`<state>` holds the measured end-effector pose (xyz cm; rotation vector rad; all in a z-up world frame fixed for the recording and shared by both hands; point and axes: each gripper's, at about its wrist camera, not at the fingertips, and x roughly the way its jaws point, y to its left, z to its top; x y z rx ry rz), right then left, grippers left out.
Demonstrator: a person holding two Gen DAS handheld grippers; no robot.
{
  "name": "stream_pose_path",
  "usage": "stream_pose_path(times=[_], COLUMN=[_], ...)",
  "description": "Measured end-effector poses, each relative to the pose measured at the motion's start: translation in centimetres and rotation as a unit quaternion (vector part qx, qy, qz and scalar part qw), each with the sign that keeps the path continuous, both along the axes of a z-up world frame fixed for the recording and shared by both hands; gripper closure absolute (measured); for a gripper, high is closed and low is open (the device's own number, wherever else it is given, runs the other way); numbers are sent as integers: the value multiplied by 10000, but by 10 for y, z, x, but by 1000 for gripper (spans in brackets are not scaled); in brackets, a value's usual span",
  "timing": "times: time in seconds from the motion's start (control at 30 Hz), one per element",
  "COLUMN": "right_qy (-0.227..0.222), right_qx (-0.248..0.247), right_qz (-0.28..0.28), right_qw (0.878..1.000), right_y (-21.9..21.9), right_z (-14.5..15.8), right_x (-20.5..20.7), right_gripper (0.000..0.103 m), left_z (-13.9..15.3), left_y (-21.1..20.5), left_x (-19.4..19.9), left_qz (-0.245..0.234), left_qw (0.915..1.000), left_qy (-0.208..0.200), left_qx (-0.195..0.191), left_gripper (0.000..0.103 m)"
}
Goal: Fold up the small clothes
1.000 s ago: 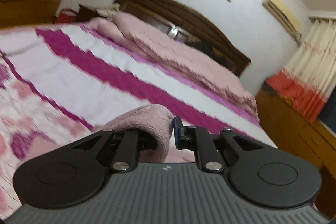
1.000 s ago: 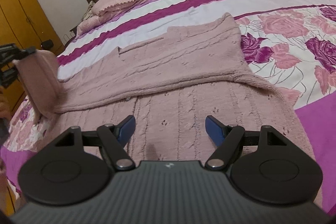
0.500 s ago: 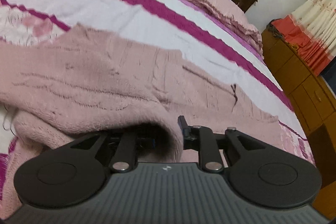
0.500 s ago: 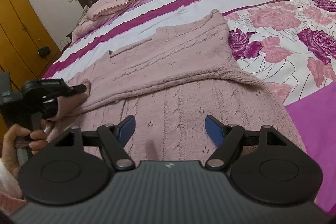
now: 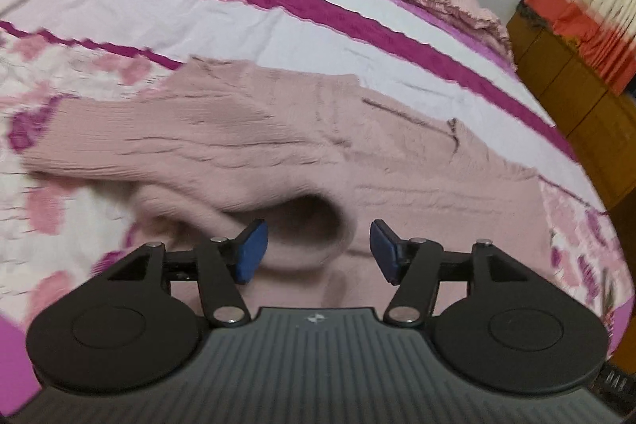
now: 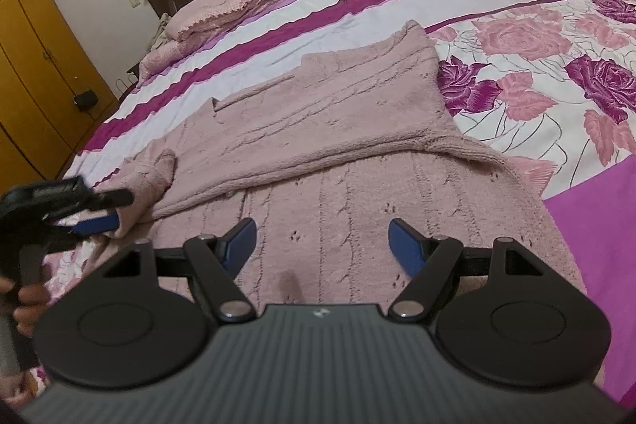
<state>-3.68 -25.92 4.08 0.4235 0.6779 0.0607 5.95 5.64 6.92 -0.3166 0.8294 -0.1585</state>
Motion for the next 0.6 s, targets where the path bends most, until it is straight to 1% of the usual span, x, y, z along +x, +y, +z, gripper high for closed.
stream_pose_path(times=[0.13, 0.3, 0.47, 0.6], right_qy=[-20, -101, -184, -192], right_qx=[-25, -73, -181, -343], right_qz=[117, 383, 781, 1169], right_qw=[9999, 9992, 9966, 9924], right_y=[7, 23, 48, 75], right_z=[4, 15, 29, 41], right_x=[3, 9, 20, 32], right_gripper=[28, 28, 28, 28], left_z=[8, 16, 20, 19], left_y=[21, 50, 77, 89], left_x=[-20, -40, -53, -58], left_qz=[221, 575, 793, 1005], left_qw=[9996, 9967, 9950, 9922], left_qy=[141, 234, 277, 337], left_qx=[119, 516, 532, 656], left_gripper=[36, 35, 34, 34])
